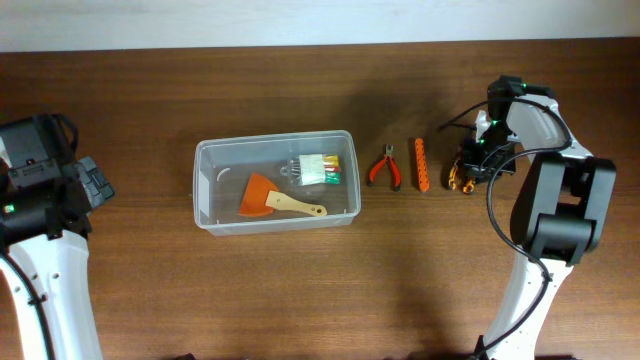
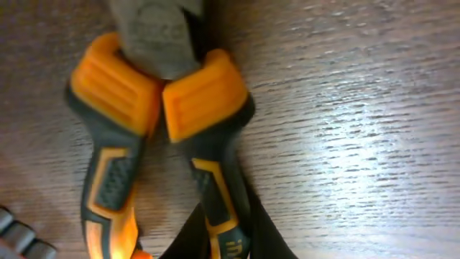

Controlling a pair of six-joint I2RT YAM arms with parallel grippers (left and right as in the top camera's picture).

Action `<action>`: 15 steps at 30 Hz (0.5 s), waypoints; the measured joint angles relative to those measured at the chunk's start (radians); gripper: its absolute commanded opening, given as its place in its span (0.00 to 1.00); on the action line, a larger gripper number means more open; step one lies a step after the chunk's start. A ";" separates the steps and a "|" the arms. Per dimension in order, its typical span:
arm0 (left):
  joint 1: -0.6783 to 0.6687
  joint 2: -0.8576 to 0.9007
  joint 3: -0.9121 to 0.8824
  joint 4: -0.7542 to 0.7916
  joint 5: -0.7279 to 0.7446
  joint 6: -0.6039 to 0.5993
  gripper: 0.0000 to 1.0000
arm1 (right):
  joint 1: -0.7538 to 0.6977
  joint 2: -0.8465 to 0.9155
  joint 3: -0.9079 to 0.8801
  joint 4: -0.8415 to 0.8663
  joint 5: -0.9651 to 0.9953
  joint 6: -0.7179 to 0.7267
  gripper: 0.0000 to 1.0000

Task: Pack container
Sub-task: 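Move the right gripper to the orange-black pliers and grasp them, then carry the orange-black pliers over the container and release them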

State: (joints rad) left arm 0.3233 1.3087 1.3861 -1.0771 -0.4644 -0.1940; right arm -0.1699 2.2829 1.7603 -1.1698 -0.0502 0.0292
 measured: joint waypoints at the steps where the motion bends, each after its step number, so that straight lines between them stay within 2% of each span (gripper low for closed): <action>1: 0.000 0.000 0.000 0.000 0.000 0.000 0.99 | -0.001 0.000 0.000 0.000 0.000 -0.001 0.04; 15: 0.000 0.000 0.000 0.000 0.000 0.000 0.99 | 0.000 0.000 0.018 -0.034 0.000 -0.001 0.04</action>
State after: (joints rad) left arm 0.3233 1.3087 1.3861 -1.0771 -0.4644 -0.1940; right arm -0.1703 2.2826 1.7779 -1.2041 -0.0498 0.0284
